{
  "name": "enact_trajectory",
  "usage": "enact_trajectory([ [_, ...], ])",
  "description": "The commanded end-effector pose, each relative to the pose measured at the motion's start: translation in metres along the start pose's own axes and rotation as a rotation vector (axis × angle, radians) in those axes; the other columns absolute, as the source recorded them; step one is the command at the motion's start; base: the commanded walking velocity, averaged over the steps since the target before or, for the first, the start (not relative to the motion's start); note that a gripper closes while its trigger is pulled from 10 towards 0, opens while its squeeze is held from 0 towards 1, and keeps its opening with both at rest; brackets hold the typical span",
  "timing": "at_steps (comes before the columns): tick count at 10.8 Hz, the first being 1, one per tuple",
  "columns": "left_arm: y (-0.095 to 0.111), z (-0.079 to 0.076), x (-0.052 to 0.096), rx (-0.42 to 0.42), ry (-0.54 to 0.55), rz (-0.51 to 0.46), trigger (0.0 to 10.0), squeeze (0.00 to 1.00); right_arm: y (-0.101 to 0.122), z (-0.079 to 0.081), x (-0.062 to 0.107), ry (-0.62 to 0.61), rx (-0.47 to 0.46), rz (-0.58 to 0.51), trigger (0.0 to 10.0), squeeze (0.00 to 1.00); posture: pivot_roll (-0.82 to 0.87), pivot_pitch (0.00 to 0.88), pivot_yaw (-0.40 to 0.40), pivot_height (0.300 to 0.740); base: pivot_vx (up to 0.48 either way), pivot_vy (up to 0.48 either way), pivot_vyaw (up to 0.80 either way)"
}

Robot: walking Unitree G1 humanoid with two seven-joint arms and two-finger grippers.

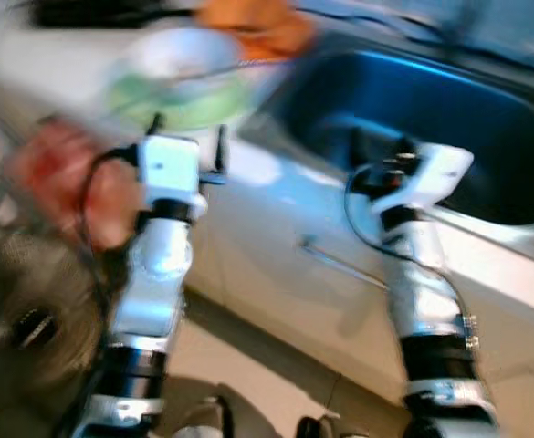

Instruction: Kitchen organization

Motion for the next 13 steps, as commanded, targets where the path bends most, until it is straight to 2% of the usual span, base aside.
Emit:
enact_trajectory([
  [1, 0.0041, -0.0048, 0.0014, 0.019, -0.013, -0.016, 10.0, 0.00, 0.0056, -0.0055, 0.0001, -0.015, 0.015, -0.017, 10.0, 0.00, 0.05, 0.157, -0.011, 0.740, 0.000, 0.000, 0.00],
  [8, 0.0024, -0.0035, 0.0007, 0.006, -0.014, -0.006, 10.0, 0.00, 0.0044, -0.0063, 0.0002, -0.021, 0.006, -0.013, 10.0, 0.00, 0.06, 0.155, -0.009, 0.740, 0.000, 0.000, 0.00],
  [13, 0.0016, -0.0024, 0.0005, 0.000, -0.010, -0.001, 10.0, 0.00, 0.0041, -0.0067, 0.0002, -0.025, 0.004, -0.011, 10.0, 0.00, 0.05, 0.156, -0.009, 0.740, 0.274, 0.000, 0.00],
])
Point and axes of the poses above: a point about 5 cm out from each wrist's last joint towards the gripper, its own x axis pointing back from the gripper into the wrist, its own y axis along the axis of the wrist's last joint, z = x × y, the point moved 2 cm from there along -x, pointing out of the wrist towards the gripper, and after that the axes turned 15 degrees about -x, right-handed, at the moved point
